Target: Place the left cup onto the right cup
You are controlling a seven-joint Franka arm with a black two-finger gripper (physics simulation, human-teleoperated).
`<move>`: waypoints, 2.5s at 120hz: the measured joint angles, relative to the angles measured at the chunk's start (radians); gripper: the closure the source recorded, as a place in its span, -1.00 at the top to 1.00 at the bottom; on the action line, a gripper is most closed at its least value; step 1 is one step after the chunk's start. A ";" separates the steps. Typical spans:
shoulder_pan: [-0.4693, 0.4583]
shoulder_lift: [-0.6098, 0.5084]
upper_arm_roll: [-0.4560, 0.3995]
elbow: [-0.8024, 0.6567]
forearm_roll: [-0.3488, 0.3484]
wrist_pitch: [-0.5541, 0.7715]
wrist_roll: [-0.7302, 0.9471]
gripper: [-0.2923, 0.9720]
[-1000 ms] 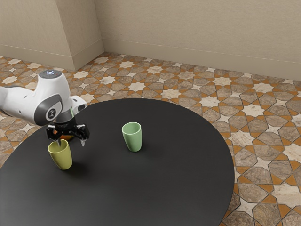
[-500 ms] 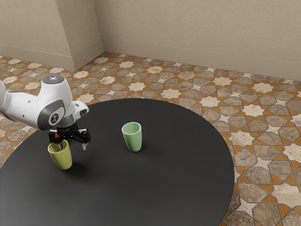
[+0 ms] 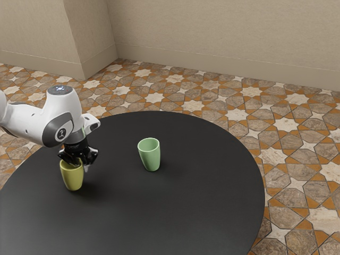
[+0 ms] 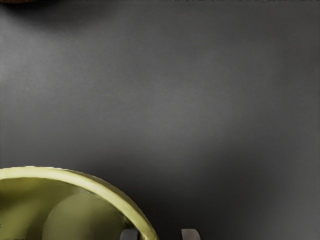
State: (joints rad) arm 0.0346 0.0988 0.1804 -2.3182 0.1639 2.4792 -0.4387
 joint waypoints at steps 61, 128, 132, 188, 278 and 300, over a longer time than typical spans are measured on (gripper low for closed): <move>0.000 -0.038 0.006 0.000 0.008 -0.021 -0.011 -0.69; 0.012 -0.146 -0.037 0.069 0.010 -0.137 -0.032 -0.70; 0.011 -0.145 -0.047 0.077 0.010 -0.144 -0.035 -0.70; -0.015 -0.136 -0.228 0.251 0.007 -0.334 -0.119 -0.70; -0.043 -0.016 -0.332 0.458 0.004 -0.468 -0.267 -0.70; -0.056 0.009 -0.332 0.492 0.005 -0.474 -0.286 -0.70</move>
State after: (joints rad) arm -0.0216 0.1082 -0.1519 -1.8260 0.1690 2.0050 -0.7243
